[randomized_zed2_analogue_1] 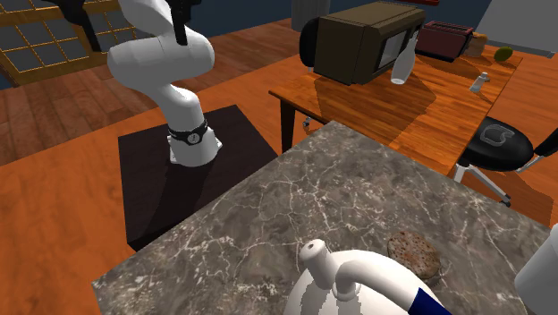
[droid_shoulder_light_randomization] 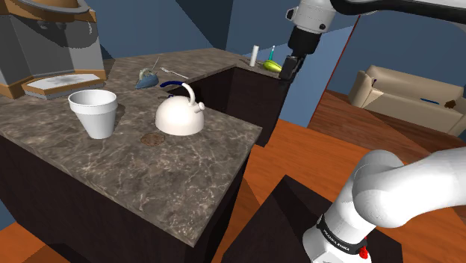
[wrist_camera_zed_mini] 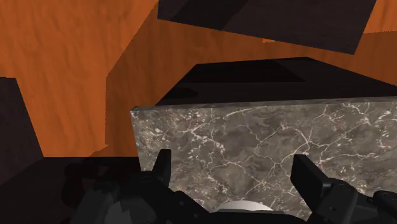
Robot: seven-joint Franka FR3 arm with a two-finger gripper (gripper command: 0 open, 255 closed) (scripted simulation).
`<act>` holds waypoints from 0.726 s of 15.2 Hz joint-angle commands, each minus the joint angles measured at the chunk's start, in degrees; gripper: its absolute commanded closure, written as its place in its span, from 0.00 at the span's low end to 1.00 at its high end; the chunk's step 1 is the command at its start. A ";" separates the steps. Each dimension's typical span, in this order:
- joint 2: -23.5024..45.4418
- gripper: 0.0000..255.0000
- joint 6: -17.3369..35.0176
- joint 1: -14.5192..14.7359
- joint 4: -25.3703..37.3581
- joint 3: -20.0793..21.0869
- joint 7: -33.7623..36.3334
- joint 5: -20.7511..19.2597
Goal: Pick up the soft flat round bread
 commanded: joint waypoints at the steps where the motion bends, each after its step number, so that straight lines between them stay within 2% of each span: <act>1: 0.00 0.00 0.00 0.00 0.00 0.00 0.00 0.00; 11: 11.86 0.00 10.37 -0.10 -0.75 10.29 20.59 6.34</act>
